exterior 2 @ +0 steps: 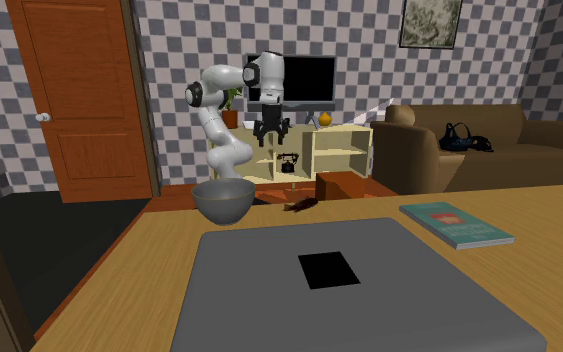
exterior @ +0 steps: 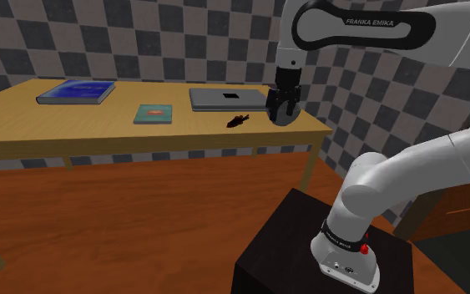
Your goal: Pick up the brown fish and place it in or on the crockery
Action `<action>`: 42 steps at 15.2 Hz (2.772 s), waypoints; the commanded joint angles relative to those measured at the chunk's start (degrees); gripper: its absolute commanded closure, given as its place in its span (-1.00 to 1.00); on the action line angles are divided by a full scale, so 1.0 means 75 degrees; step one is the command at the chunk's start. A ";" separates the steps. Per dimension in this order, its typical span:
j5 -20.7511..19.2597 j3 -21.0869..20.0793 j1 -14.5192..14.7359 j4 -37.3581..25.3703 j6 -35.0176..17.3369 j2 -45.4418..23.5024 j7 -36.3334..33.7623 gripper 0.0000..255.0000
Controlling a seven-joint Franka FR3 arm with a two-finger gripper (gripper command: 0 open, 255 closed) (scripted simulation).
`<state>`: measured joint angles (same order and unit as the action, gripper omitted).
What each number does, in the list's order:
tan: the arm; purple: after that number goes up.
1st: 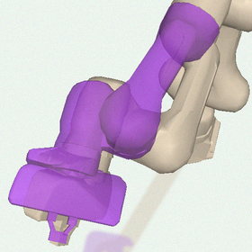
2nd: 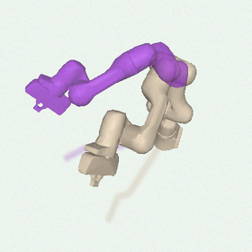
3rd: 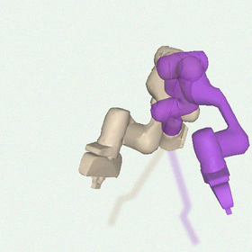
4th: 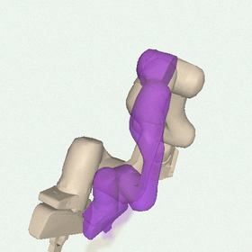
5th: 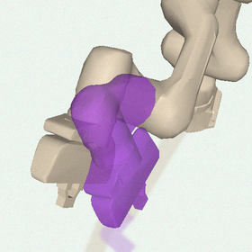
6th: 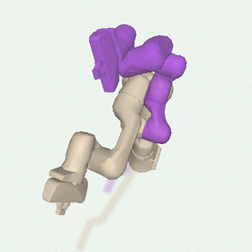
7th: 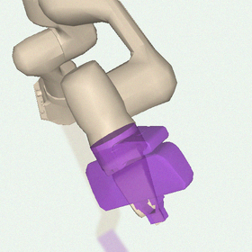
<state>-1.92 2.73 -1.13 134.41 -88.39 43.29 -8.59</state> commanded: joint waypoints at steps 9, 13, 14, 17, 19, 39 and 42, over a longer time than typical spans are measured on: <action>0.0528 -0.0669 -0.0806 -0.0921 -0.1397 -0.2221 -0.3216 -1.00; 0.0586 -0.0811 -0.1175 -0.1575 -0.1911 -0.3321 -0.4738 -1.00; 0.0586 -0.0827 -0.1263 -0.1750 -0.2020 -0.3587 -0.5108 -1.00; 0.0566 -0.0817 -0.1501 -0.2287 -0.2303 -0.4353 -0.6193 -1.00; 0.0544 -0.0771 -0.1646 -0.2648 -0.2460 -0.4833 -0.6893 -1.00; 0.0533 -0.0309 -0.2143 -0.3443 -0.3667 -0.6682 -0.9536 -1.00; 0.0533 -0.0309 -0.2143 -0.3443 -0.3667 -0.6682 -0.9536 -1.00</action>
<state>2.08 0.42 -17.20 108.58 -115.88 -6.82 -80.10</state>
